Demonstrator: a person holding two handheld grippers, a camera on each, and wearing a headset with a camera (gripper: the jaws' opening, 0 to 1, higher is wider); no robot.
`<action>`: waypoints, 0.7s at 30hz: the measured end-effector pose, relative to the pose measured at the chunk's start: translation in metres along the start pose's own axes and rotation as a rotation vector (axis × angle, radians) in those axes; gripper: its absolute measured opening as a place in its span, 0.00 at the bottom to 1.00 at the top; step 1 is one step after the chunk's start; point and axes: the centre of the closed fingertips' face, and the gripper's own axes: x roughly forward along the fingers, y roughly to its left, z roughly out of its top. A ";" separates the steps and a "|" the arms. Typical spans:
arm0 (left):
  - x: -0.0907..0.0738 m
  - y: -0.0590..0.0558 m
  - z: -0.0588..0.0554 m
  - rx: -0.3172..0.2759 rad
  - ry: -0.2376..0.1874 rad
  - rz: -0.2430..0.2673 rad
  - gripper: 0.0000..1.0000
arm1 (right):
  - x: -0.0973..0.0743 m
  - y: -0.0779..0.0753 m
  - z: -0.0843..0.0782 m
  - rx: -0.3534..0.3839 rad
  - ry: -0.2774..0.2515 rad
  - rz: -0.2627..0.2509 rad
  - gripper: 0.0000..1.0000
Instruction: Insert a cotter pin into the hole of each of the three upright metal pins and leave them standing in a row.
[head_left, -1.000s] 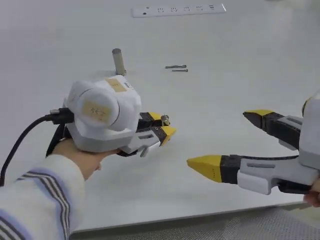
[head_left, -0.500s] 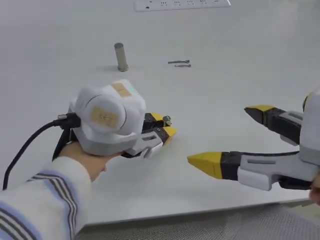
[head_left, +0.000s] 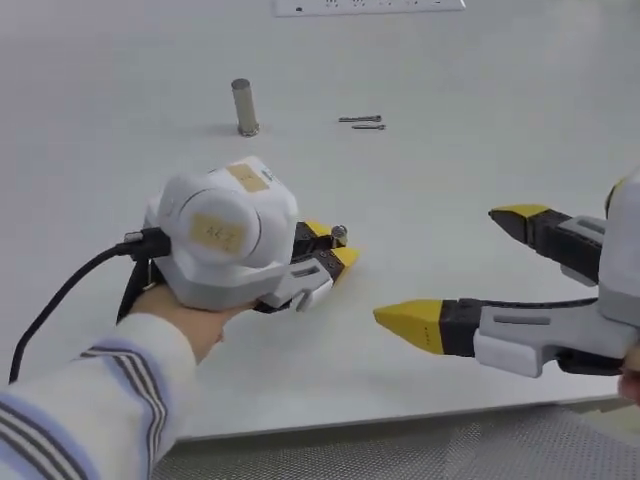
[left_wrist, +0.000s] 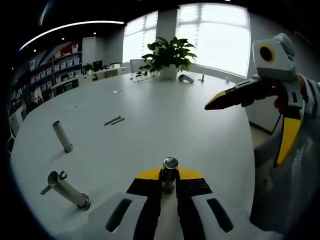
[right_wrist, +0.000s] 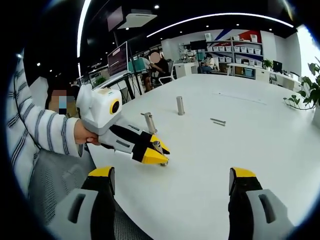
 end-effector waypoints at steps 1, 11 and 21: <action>-0.001 0.000 -0.001 -0.006 -0.002 -0.002 0.06 | 0.000 0.000 0.000 0.000 -0.001 -0.001 0.93; -0.030 -0.001 0.008 0.018 -0.024 -0.034 0.21 | -0.001 0.002 0.001 -0.013 0.004 0.000 0.93; -0.086 0.003 0.014 -0.024 -0.086 -0.040 0.57 | -0.001 0.000 0.001 -0.027 0.018 0.001 0.93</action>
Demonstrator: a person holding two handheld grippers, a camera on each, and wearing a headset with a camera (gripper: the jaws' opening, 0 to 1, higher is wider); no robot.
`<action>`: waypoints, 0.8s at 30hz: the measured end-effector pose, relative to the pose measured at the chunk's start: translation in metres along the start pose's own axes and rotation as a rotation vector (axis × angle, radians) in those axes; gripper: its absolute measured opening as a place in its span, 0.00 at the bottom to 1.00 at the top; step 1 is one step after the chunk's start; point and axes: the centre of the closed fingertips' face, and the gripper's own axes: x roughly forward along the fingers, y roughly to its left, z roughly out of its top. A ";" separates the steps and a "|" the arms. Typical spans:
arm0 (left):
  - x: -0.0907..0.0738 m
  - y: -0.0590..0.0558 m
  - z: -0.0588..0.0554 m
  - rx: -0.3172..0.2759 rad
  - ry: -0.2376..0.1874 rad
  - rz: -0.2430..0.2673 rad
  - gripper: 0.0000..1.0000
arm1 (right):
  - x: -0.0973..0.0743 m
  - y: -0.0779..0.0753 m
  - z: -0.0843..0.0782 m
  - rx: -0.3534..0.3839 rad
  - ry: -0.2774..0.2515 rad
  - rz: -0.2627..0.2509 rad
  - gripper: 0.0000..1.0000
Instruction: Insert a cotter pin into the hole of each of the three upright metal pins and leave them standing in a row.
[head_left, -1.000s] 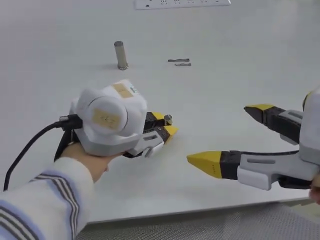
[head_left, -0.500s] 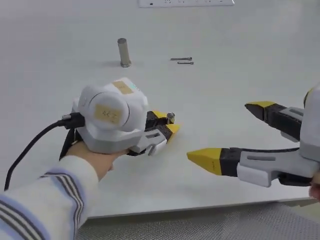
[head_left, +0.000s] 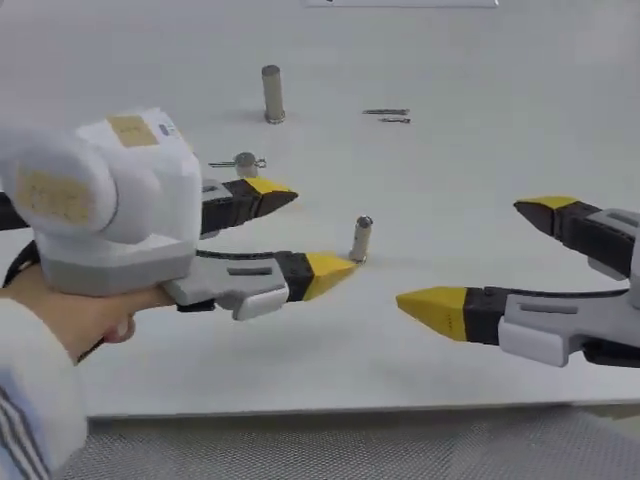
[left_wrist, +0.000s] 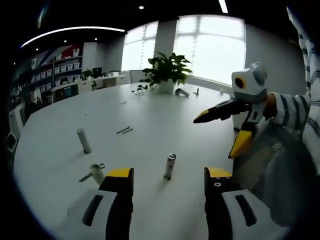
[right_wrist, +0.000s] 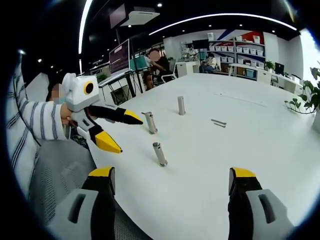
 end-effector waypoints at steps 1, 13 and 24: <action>-0.004 0.000 -0.001 0.000 0.001 0.000 0.60 | 0.000 0.000 0.000 -0.003 0.003 0.001 0.93; -0.037 0.000 -0.009 -0.084 -0.020 0.066 0.99 | 0.000 -0.013 0.003 -0.047 0.037 -0.003 0.92; -0.043 0.000 -0.017 -0.139 -0.054 0.114 0.99 | 0.006 -0.026 0.013 -0.145 0.083 0.026 0.83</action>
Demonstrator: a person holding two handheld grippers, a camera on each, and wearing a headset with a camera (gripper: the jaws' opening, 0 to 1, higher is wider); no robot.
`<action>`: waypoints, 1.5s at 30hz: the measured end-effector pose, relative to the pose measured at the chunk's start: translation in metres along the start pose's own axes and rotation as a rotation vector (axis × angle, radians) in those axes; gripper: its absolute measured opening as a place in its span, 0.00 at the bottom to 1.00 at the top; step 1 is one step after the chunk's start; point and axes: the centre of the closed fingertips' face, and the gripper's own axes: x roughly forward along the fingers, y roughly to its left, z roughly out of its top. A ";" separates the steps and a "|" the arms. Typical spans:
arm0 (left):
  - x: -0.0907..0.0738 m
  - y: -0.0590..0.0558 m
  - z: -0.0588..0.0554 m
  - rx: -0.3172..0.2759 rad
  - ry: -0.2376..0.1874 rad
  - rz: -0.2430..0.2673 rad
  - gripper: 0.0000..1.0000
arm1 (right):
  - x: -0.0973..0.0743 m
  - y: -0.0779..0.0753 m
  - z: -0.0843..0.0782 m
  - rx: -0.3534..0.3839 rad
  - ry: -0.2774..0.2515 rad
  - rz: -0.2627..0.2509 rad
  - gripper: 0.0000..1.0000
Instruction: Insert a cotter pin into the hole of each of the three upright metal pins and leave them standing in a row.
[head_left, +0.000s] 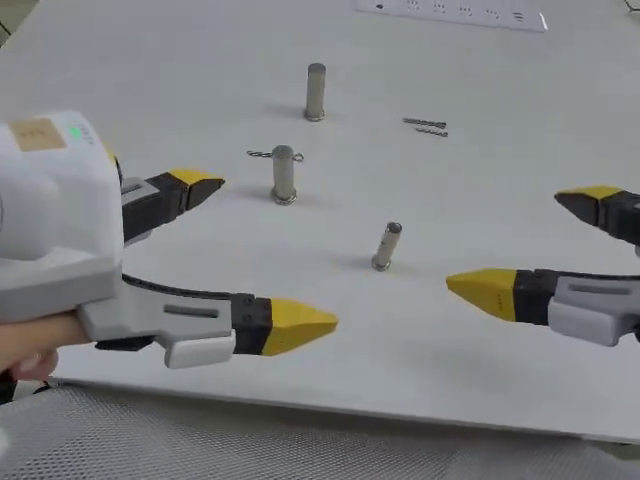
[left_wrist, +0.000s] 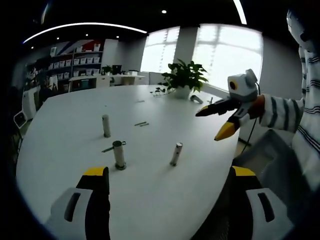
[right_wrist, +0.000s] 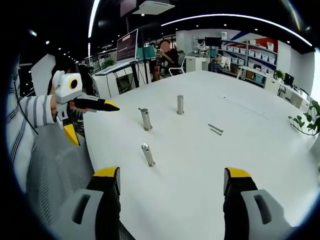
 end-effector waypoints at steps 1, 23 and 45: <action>0.000 0.000 0.000 -0.006 0.000 0.000 0.99 | 0.001 -0.001 0.002 -0.016 0.006 0.012 0.83; -0.008 -0.005 0.015 -0.013 -0.013 0.063 0.99 | 0.037 -0.034 0.053 -0.383 0.146 0.104 0.50; -0.017 -0.002 0.008 -0.071 -0.007 0.086 0.96 | 0.096 -0.074 0.057 -0.666 0.392 0.251 0.20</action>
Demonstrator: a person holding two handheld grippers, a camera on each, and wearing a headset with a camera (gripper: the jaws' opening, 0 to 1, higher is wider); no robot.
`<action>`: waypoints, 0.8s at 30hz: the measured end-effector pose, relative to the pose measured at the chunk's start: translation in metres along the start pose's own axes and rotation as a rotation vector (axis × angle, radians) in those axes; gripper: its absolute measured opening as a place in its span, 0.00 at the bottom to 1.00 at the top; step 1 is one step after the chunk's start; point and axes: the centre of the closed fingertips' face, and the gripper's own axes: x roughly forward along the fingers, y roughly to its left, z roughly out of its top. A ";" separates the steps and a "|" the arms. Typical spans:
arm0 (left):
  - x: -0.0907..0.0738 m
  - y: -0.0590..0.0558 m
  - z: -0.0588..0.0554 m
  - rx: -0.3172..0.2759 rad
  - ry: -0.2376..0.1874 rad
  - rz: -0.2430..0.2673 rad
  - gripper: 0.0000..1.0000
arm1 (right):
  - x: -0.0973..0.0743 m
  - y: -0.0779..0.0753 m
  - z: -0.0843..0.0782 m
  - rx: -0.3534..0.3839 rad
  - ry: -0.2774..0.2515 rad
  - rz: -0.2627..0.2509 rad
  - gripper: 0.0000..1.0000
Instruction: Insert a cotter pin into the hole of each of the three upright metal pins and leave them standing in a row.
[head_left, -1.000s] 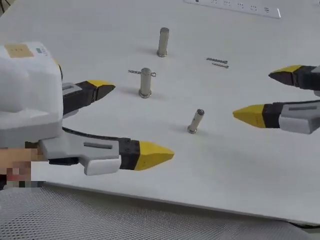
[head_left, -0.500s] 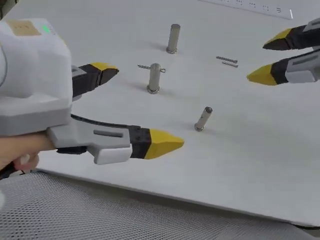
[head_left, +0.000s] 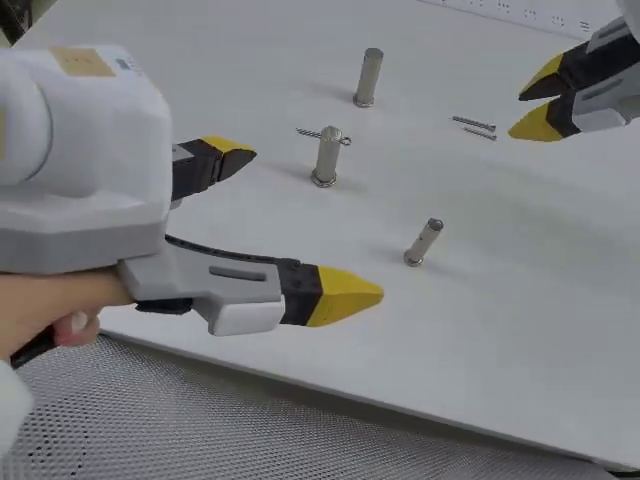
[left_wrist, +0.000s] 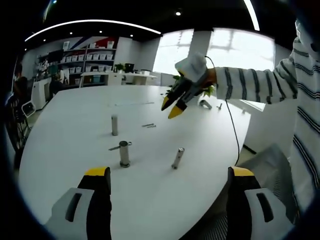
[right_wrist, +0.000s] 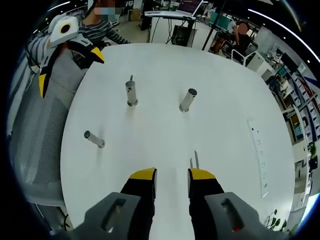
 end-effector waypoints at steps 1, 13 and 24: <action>0.000 -0.001 -0.001 -0.004 0.000 -0.001 0.96 | 0.005 -0.001 -0.002 -0.004 0.015 0.010 0.20; 0.001 -0.007 -0.011 -0.031 0.026 -0.012 0.95 | 0.031 -0.007 -0.017 0.015 0.091 0.051 0.18; 0.001 -0.004 -0.014 -0.062 0.032 -0.003 0.95 | 0.053 -0.018 -0.027 0.045 0.131 0.065 0.10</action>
